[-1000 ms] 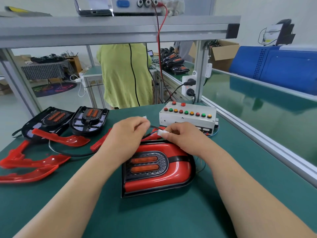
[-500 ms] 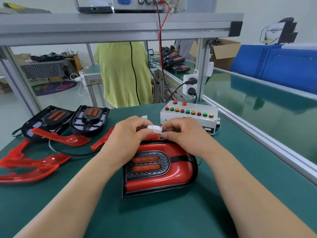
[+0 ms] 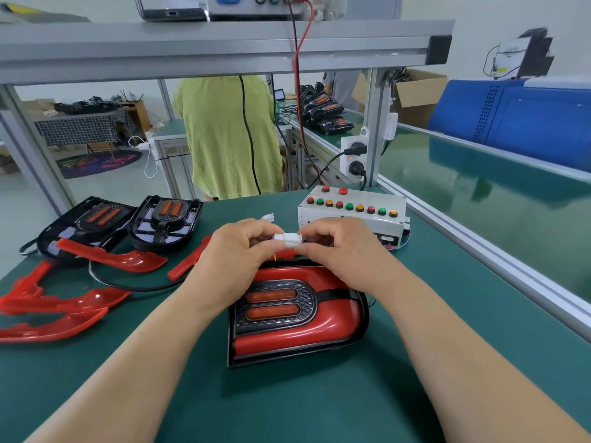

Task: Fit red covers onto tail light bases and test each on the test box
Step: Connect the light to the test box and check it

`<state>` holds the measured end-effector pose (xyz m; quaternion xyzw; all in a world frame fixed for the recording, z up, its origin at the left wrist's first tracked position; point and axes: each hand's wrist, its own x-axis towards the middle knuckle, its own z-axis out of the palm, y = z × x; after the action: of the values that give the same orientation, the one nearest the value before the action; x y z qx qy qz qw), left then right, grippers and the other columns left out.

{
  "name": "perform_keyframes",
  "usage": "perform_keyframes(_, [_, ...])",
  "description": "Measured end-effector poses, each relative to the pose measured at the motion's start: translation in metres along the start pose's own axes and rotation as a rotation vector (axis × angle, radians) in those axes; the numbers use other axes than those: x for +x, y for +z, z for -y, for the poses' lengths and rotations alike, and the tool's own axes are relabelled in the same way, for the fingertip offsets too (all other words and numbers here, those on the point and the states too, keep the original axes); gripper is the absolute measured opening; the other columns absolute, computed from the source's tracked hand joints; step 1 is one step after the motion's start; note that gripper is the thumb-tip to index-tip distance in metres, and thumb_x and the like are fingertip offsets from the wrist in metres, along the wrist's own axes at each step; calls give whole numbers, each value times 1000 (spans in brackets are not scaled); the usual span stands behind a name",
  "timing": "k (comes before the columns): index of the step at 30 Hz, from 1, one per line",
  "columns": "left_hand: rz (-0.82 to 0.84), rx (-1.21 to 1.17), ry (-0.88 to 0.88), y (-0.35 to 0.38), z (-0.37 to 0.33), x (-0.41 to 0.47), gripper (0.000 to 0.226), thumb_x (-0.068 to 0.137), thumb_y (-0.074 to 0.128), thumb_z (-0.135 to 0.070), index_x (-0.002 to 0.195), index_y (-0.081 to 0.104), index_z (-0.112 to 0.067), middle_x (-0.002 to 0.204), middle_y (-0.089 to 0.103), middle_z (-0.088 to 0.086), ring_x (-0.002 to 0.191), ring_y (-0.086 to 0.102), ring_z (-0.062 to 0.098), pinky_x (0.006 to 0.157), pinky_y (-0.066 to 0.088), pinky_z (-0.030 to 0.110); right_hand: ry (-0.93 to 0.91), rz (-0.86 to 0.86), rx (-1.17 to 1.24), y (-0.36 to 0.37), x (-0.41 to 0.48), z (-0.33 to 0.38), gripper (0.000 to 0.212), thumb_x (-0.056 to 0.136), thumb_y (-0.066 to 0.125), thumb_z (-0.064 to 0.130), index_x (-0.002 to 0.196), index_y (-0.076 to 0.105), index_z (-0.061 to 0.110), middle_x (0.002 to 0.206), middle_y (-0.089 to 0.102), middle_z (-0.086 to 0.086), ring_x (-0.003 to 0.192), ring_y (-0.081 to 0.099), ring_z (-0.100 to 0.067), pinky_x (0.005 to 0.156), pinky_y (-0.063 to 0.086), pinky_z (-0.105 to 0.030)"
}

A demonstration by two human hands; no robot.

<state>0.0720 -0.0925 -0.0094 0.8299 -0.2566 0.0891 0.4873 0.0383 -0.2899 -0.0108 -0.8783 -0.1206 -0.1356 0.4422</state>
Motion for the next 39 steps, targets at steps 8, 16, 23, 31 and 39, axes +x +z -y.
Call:
perform_keyframes(8, [11,-47,72,1,2,-3,16,87,74,-31,87,73,-47,83,66,-6,68,54,1,68,45,22,97,159,53,-8,-1,6,21,97,56,42,88,73,33,74,70,21,59,50,3,60,40,-14])
perform_keyframes(16, [7,-24,149,4,-3,-5,25,87,74,-15,91,74,-39,84,66,-4,78,62,15,72,49,28,147,163,185,-15,1,2,14,91,67,36,79,75,37,76,73,11,63,55,4,65,43,-20])
perform_keyframes(23, [6,-12,168,6,-6,-6,22,86,74,-14,89,75,-36,81,65,-4,75,60,15,71,46,30,162,182,228,-17,2,-2,14,92,68,30,79,75,29,72,72,8,60,56,2,55,42,-9])
perform_keyframes(31, [-2,12,163,6,-7,-8,18,87,74,-17,90,76,-35,80,65,-5,74,59,14,69,46,28,172,191,216,-19,3,-1,14,93,67,29,82,75,23,68,70,7,55,49,1,57,39,-15])
perform_keyframes(39, [66,94,133,4,-6,-6,9,93,66,-26,89,73,-32,84,66,-16,80,61,2,70,40,7,127,211,60,-19,0,6,49,101,51,37,54,65,33,45,54,15,41,39,1,47,32,-9])
